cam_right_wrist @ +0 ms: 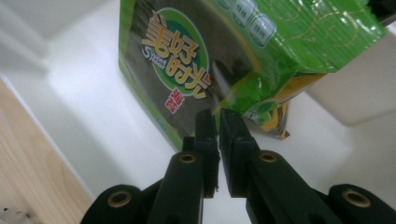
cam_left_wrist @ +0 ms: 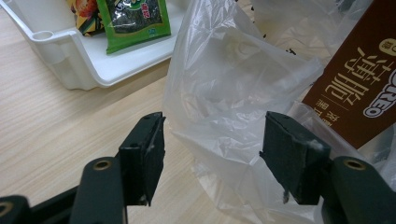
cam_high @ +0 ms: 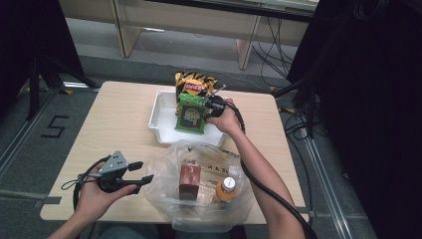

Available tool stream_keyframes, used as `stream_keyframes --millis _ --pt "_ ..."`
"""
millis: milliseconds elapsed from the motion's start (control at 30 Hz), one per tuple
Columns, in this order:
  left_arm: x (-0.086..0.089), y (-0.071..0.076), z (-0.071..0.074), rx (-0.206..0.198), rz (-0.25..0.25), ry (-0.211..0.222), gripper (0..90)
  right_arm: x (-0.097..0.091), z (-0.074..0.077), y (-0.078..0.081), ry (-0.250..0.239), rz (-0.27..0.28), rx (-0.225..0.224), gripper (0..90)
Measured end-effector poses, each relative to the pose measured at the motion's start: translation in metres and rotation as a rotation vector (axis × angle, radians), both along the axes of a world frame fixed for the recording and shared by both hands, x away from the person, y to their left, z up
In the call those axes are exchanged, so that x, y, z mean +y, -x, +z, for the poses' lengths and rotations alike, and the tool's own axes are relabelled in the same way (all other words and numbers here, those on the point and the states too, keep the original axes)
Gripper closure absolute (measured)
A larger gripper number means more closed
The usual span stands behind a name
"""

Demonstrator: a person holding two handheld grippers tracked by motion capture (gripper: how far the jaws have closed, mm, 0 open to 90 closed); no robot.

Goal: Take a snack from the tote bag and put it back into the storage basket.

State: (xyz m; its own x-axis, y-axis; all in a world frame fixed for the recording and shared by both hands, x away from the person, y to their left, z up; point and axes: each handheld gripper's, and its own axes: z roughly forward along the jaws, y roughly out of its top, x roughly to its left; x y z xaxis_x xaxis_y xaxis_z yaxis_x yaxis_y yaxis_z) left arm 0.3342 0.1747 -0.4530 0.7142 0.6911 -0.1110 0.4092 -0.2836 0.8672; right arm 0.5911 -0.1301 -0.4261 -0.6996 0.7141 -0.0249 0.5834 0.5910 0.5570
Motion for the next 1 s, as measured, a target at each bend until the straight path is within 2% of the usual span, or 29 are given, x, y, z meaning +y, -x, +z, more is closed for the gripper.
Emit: stream_keyframes --millis 33,67,100,167,200,267,333,600,800,900,1000 --pt "0.000 0.000 0.000 -0.003 -0.006 0.001 38.5 0.000 0.000 0.000 -0.008 -0.005 -0.010 86.2" --pt "0.001 0.000 0.000 -0.003 -0.008 0.003 38.5 -0.001 0.000 0.001 -0.006 -0.005 -0.006 85.8" --pt "0.001 0.000 0.001 -0.005 -0.002 0.004 38.4 0.000 0.002 0.003 -0.008 -0.030 0.011 85.1" --pt "0.001 0.000 0.001 -0.008 0.003 -0.004 38.4 0.000 0.005 0.005 -0.022 -0.007 0.016 83.3" --pt "0.001 0.000 0.001 -0.008 0.003 -0.003 38.5 -0.001 0.007 0.006 -0.016 0.000 0.002 82.2" --pt "0.001 0.000 0.001 -0.008 0.005 0.001 38.4 -0.001 0.011 0.010 -0.025 -0.010 0.010 79.9" --pt "0.001 0.001 0.002 -0.012 0.002 0.001 38.4 -0.003 0.014 0.013 -0.030 -0.015 -0.002 77.7" --pt "0.003 0.001 0.004 -0.018 0.021 0.017 38.1 -0.017 0.031 0.030 -0.073 -0.013 -0.024 71.9" --pt "0.003 0.002 0.005 -0.024 0.021 0.020 38.1 -0.027 0.036 0.044 -0.107 -0.014 -0.032 69.2" --pt "0.003 0.002 0.005 -0.027 0.026 0.022 38.1 -0.034 0.037 0.051 -0.122 0.008 -0.038 67.7" --pt "0.004 0.003 0.006 -0.026 0.031 0.024 38.1 -0.041 0.038 0.060 -0.130 -0.005 -0.047 66.5"
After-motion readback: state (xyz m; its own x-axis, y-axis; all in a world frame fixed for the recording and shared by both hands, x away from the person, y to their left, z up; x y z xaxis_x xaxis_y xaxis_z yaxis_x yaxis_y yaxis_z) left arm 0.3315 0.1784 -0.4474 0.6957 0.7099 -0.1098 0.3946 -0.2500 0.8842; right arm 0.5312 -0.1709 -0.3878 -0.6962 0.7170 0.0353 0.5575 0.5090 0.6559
